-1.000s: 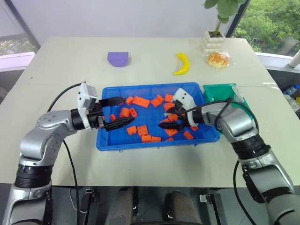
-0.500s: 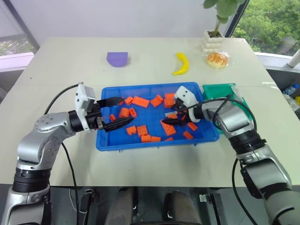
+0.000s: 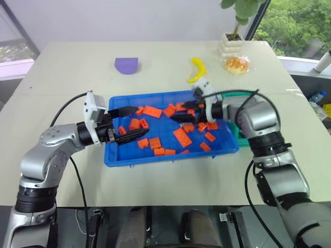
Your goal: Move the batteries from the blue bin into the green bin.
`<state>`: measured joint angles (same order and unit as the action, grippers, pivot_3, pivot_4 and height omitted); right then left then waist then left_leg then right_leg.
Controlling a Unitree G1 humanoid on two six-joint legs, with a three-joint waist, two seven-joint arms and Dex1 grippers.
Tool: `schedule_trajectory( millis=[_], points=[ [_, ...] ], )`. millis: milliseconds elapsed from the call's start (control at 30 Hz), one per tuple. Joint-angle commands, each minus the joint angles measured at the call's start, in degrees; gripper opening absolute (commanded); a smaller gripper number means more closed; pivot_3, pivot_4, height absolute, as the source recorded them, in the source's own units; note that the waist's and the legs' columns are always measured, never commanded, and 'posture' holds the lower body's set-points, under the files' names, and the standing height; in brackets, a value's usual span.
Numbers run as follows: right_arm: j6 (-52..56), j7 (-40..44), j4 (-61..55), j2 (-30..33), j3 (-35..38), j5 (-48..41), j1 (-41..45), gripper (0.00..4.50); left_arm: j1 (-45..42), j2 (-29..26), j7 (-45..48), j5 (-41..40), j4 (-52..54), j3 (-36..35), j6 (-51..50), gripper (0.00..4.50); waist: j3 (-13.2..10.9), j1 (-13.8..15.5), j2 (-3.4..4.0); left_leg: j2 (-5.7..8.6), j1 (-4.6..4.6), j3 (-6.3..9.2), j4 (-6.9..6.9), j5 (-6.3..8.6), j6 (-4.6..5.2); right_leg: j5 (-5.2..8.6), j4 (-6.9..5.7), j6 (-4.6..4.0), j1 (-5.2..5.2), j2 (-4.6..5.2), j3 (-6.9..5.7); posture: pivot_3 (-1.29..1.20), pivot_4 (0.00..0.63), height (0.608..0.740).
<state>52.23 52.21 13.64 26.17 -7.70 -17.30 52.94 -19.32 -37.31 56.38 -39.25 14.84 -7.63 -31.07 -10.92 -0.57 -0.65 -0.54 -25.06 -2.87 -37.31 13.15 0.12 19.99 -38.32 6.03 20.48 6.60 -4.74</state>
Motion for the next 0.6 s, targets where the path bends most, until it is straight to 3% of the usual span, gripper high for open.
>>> schedule_trajectory(
  millis=[33, 300, 600],
  points=[
    [-1.4, 0.2, -1.0, 1.1, -1.3, 1.0, -0.3, 4.45, -0.3, -0.2, -0.2, -0.9, 2.0, -0.7, 0.1, 4.50, 0.0, 0.0, 0.00, 0.01, 0.00, -0.01, 0.00, 0.00, 0.00, 0.00, 0.00, 0.00, 0.01, 0.02, 0.00, 0.00, 0.150, 0.739],
    [-8.5, 1.1, -0.5, 2.2, -8.0, 6.8, -1.9, 4.45, -0.1, -0.1, -0.7, -1.1, 2.3, -0.8, 0.0, 4.50, 0.0, -0.2, 0.01, 0.00, 0.00, -0.04, 0.04, 0.00, 0.00, 0.00, -0.01, 0.00, 0.06, 0.02, 0.01, 0.00, 0.150, 0.739],
    [-11.0, 1.1, 1.2, 1.9, -8.7, 9.1, -2.0, 4.45, 0.5, -0.1, -1.6, -1.6, 3.2, -1.3, -0.7, 4.50, 0.0, -0.2, 0.01, 0.01, 0.00, -0.03, 0.02, 0.00, 0.00, 0.00, 0.00, 0.00, 0.04, 0.03, 0.01, 0.00, 0.150, 0.739]
  ],
)
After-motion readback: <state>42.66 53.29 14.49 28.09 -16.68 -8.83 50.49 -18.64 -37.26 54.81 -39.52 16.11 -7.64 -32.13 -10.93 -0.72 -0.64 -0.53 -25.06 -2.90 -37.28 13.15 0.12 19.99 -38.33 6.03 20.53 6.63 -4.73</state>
